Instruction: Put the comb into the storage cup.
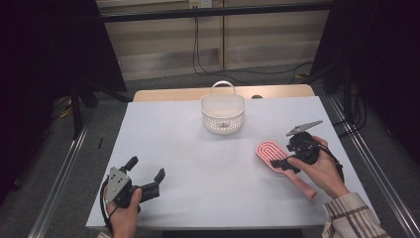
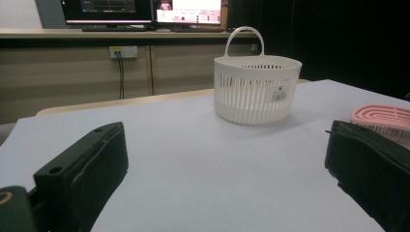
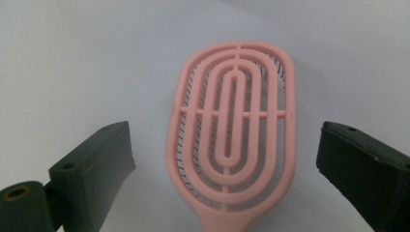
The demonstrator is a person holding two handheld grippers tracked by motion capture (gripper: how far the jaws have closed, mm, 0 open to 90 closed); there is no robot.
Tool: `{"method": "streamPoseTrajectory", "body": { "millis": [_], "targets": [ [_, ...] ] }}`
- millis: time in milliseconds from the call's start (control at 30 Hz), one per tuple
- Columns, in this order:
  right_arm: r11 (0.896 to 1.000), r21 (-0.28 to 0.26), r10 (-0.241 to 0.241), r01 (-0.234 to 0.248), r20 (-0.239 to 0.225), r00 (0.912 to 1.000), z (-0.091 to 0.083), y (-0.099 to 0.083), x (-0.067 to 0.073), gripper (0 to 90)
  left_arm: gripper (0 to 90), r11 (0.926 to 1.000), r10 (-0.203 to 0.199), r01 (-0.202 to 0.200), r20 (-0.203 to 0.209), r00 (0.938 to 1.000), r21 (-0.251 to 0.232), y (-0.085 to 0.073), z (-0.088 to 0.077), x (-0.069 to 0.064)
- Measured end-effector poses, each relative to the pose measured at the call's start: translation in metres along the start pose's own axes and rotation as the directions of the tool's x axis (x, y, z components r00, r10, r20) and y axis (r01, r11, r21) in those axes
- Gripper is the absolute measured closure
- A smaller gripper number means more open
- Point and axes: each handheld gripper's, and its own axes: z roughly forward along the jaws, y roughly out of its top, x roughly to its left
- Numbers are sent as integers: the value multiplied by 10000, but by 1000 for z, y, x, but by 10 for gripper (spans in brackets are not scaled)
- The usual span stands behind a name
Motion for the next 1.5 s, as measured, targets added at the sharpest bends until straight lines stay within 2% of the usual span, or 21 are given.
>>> {"method": "streamPoseTrajectory", "body": {
  "millis": [200,400,700,867,1000,1100,1267,1333,1400,1500],
  "targets": [
    [9981,551,-297,284,224,9993,9,4,1,53,18,10000,39,-39,-15,10000,38,0,0,0],
    [9947,941,-434,424,90,9990,13,11,-1,53,18,10000,74,-73,-39,10000,52,0,0,0],
    [9827,1705,-736,729,-22,9973,24,16,0,60,17,10000,83,-84,20,10000,46,0,1,1],
    [9765,2066,-637,609,66,9979,30,16,-2,57,18,10000,86,-86,39,10000,38,0,1,0],
    [9761,2143,-408,352,214,9989,34,15,-6,50,17,9999,121,-122,45,9999,120,0,1,1],
    [9746,2216,-376,331,158,9992,37,15,-7,52,17,9999,102,-102,58,9999,128,0,1,0],
    [9676,2430,-770,687,248,9967,43,15,-3,74,18,9997,166,-167,59,9998,159,0,1,1],
    [9659,2511,-736,627,340,9967,45,15,-1,70,18,9998,144,-145,69,9999,157,0,1,0],
    [9646,2527,-908,750,514,9945,46,15,0,70,18,9998,149,-150,81,9999,153,0,1,0],
    [9616,2646,-890,727,498,9948,50,15,1,74,18,9998,116,-116,59,9999,140,0,1,1]
  ]
}}
